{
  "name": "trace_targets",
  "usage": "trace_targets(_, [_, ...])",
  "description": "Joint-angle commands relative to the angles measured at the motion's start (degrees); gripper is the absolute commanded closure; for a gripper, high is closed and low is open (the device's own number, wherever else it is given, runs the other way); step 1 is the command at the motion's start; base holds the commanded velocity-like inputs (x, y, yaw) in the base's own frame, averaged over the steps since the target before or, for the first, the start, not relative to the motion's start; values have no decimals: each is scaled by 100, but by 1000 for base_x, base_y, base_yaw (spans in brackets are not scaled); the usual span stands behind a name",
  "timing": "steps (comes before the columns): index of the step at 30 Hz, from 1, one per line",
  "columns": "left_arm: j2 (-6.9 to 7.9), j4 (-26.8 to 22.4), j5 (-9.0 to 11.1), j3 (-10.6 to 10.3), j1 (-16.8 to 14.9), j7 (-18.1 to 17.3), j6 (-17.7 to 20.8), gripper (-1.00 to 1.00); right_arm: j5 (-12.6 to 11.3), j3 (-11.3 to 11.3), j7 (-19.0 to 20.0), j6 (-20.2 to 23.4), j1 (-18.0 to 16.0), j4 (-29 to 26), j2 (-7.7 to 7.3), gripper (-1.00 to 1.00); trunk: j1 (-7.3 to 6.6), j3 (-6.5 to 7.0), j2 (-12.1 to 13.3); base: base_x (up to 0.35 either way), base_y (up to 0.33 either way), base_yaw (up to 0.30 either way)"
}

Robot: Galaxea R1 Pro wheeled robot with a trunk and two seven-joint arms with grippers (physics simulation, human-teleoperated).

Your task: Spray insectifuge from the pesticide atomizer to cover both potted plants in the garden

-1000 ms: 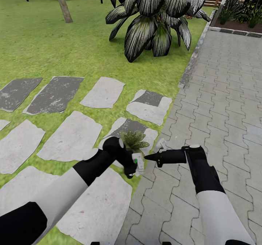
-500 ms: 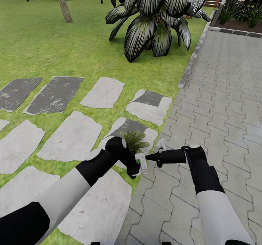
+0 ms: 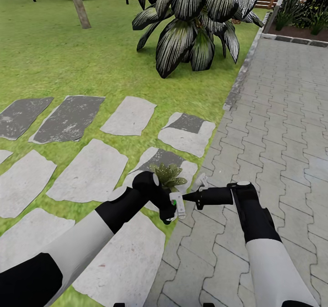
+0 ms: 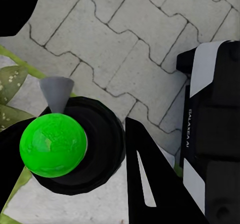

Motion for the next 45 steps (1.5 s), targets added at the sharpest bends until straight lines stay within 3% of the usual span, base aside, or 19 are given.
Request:
trace_targets(1, [-5,-8,-35,-2,-4,-41,48,100,51,-20,51,60,-5,-7,8,100,1,-5,-4,0,0,0])
trace_targets(45, [-146,-53,-35,6,-75,-41,66,100,49,-11,50,60,-5,-7,8,100,1,-5,-4,0,0,0])
